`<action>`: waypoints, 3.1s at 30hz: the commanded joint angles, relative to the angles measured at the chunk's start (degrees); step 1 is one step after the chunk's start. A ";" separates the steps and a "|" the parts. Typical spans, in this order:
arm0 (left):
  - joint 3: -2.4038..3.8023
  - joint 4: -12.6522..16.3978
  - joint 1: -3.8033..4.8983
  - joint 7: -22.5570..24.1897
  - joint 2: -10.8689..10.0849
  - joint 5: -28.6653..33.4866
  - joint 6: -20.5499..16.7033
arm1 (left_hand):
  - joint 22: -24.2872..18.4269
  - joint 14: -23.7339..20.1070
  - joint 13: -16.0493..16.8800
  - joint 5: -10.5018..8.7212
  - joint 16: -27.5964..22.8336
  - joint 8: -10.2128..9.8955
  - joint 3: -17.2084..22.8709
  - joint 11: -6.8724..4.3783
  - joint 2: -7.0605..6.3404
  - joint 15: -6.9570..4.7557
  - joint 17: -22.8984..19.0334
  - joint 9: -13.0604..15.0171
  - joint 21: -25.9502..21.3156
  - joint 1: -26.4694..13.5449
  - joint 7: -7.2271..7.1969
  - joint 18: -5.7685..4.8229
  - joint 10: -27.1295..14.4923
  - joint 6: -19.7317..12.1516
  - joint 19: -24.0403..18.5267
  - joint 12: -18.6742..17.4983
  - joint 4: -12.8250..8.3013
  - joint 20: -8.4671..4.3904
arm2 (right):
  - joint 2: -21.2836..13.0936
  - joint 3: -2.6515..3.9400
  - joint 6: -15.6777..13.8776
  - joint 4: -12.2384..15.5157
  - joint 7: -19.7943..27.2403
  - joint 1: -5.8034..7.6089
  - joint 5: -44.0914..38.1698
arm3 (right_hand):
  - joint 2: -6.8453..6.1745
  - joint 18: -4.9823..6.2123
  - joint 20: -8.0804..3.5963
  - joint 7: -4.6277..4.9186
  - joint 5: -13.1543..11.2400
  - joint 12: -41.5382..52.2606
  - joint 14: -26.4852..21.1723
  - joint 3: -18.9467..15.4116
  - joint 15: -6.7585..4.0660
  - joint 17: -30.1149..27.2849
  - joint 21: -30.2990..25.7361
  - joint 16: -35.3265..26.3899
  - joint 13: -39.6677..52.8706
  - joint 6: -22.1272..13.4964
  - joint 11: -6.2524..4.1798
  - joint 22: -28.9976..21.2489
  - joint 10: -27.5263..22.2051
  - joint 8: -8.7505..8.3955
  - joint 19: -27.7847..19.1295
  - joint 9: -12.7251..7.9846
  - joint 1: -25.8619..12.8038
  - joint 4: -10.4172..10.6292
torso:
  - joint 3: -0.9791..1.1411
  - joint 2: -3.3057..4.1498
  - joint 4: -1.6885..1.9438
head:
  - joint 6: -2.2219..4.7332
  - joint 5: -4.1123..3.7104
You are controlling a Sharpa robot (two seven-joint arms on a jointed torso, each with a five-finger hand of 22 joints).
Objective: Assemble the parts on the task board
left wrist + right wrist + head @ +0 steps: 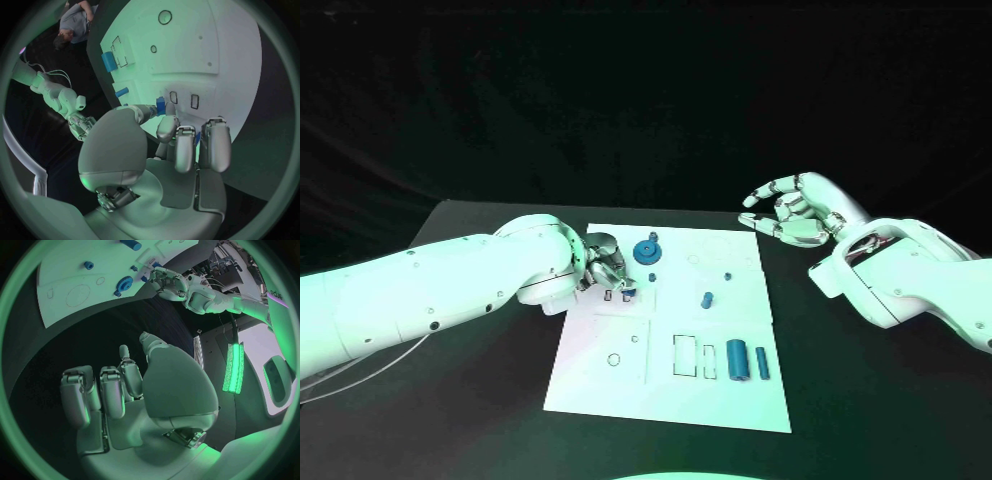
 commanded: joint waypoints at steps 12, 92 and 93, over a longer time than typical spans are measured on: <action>-0.16 -0.38 -0.50 -1.88 0.44 -3.99 2.00 | 1.16 6.06 -0.35 0.65 0.20 0.44 11.88 -0.06 0.20 -0.25 15.09 0.33 0.29 -1.08 -0.23 -0.88 0.47 0.46 0.56 -0.46 -12.15 -0.13 | 0.03 0.01 0.02 0.11 0.46 -0.05 -0.11 | 0.08 -0.73 -0.21 0.02 0.40 0.01 5.30 0.33 -0.41 11.79 -0.01 -0.35 3.56 0.29 -0.47 14.81 -0.01 0.25 5.86 0.06 -0.32 -0.01 | 0.03 0.02 -0.11 | -0.09 0.35; -0.26 -2.95 -0.86 -3.56 2.70 -3.73 6.29 | 2.33 6.06 1.11 -1.23 0.20 2.25 7.41 -1.27 0.12 -1.30 15.09 1.88 0.62 -11.55 -1.90 -1.12 1.42 1.68 1.26 1.12 -7.50 -0.91 | -0.49 0.01 -0.60 0.90 0.66 -0.09 -0.06 | 0.03 -0.68 -0.24 0.01 0.67 -0.33 5.27 0.43 -0.42 11.66 -0.17 -0.40 3.21 0.31 -0.48 14.69 -0.33 0.33 5.74 0.06 -0.55 0.03 | 0.06 0.02 -0.14 | -0.13 0.29; -0.27 -3.01 -0.86 -3.57 2.76 -3.73 6.38 | 2.33 6.06 1.11 -1.23 0.20 2.25 7.41 -1.27 0.12 -1.30 15.09 1.88 0.62 -11.55 -1.90 -1.12 1.42 1.68 1.26 1.12 -7.50 -0.91 | -0.49 0.01 -0.60 0.91 0.66 -0.09 -0.06 | 0.03 -0.68 -0.24 0.01 0.67 -0.33 5.27 0.43 -0.42 11.66 -0.17 -0.40 3.21 0.31 -0.48 14.69 -0.33 0.33 5.74 0.06 -0.55 0.03 | 0.07 0.02 -0.16 | -0.15 0.29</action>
